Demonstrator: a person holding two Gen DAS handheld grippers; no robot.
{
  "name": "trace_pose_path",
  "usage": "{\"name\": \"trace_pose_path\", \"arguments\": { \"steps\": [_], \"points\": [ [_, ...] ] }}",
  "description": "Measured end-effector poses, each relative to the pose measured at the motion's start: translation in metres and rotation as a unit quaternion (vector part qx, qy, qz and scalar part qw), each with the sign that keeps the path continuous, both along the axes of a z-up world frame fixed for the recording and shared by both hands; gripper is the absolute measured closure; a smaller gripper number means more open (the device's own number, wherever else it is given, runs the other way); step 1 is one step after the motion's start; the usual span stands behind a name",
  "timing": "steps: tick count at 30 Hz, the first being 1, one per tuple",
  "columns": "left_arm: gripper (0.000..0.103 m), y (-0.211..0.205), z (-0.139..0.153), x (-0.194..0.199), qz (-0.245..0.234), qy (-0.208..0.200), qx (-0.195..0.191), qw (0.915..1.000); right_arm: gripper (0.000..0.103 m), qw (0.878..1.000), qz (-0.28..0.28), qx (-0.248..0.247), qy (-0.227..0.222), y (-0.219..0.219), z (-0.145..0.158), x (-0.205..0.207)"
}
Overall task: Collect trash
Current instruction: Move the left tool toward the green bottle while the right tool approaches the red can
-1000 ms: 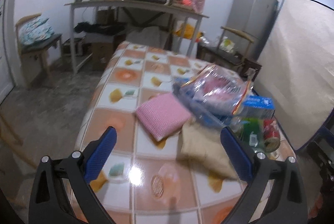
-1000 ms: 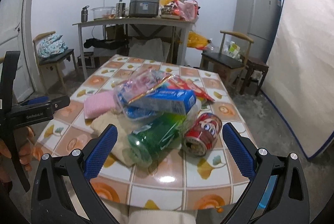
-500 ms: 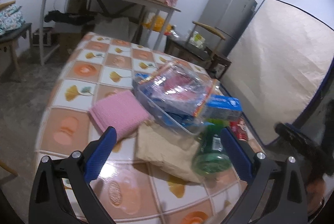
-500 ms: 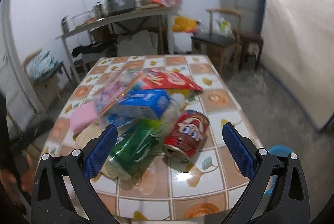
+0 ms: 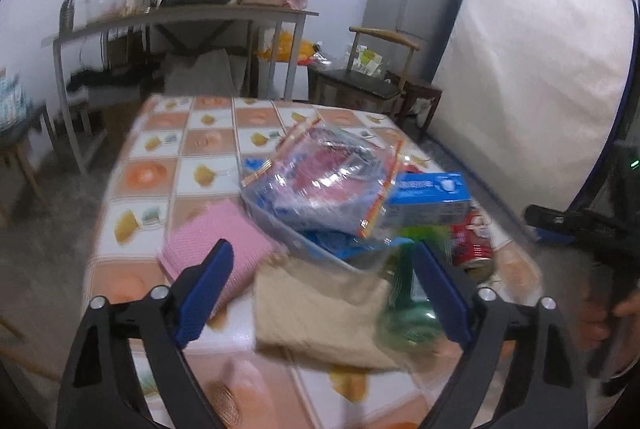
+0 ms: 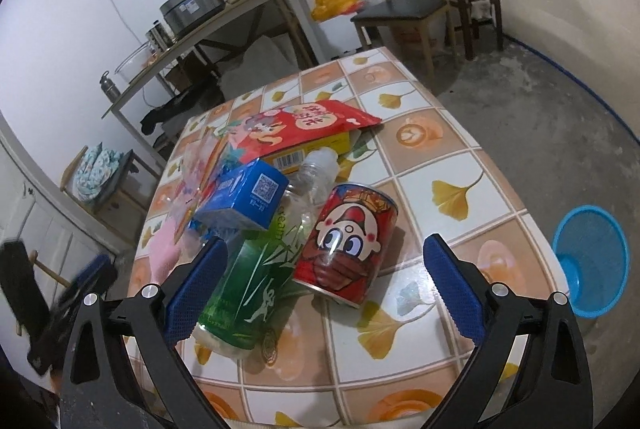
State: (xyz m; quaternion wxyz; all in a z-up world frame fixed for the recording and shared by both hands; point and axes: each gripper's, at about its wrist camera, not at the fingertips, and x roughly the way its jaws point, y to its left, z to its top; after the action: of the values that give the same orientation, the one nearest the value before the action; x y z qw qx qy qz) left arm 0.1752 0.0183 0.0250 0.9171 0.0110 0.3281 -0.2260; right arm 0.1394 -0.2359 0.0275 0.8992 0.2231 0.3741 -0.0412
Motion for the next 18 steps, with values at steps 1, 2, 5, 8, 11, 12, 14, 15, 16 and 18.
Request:
{"name": "trace_pose_path", "arguments": {
  "steps": [1, 2, 5, 8, 11, 12, 14, 15, 16, 18],
  "points": [
    [0.021, -0.004, 0.000, 0.004, 0.002, -0.006, 0.019, 0.9998, 0.011, 1.000, 0.005, 0.000, -0.002, -0.001, 0.001, 0.000],
    [0.024, -0.006, 0.001, 0.006, 0.004, -0.009, 0.033, 0.9994, 0.012, 1.000, 0.009, -0.002, -0.004, -0.001, 0.001, 0.000],
    [0.031, -0.006, -0.002, 0.009, 0.000, 0.007, 0.030, 0.9995, 0.015, 0.999, 0.036, 0.001, -0.011, 0.006, 0.003, -0.001],
    [0.034, -0.004, -0.008, 0.004, -0.029, 0.046, -0.014, 0.9984, 0.016, 0.998, 0.065, 0.008, -0.010, 0.014, 0.001, -0.002],
    [0.034, -0.014, -0.014, -0.005, -0.086, 0.088, -0.057, 0.9908, 0.018, 0.997, 0.075, 0.016, -0.005, 0.016, -0.003, -0.001],
    [0.034, -0.023, -0.017, -0.007, -0.109, 0.104, -0.058, 0.9868, 0.018, 0.997, 0.074, 0.019, -0.004, 0.017, -0.004, 0.000],
    [0.033, -0.038, -0.022, -0.011, -0.124, 0.116, -0.045, 0.9844, 0.019, 0.997, 0.070, 0.031, 0.000, 0.015, -0.007, 0.001],
    [0.031, -0.048, -0.026, -0.012, -0.129, 0.122, -0.031, 0.9837, 0.020, 0.997, 0.068, 0.035, 0.000, 0.014, -0.008, 0.001],
    [0.030, -0.056, -0.029, -0.013, -0.129, 0.124, -0.018, 0.9837, 0.020, 0.997, 0.065, 0.040, 0.000, 0.013, -0.008, 0.000],
    [0.030, -0.070, -0.035, -0.014, -0.129, 0.124, 0.015, 0.9838, 0.020, 0.997, 0.062, 0.042, 0.000, 0.011, -0.009, -0.002]
  ]
}}
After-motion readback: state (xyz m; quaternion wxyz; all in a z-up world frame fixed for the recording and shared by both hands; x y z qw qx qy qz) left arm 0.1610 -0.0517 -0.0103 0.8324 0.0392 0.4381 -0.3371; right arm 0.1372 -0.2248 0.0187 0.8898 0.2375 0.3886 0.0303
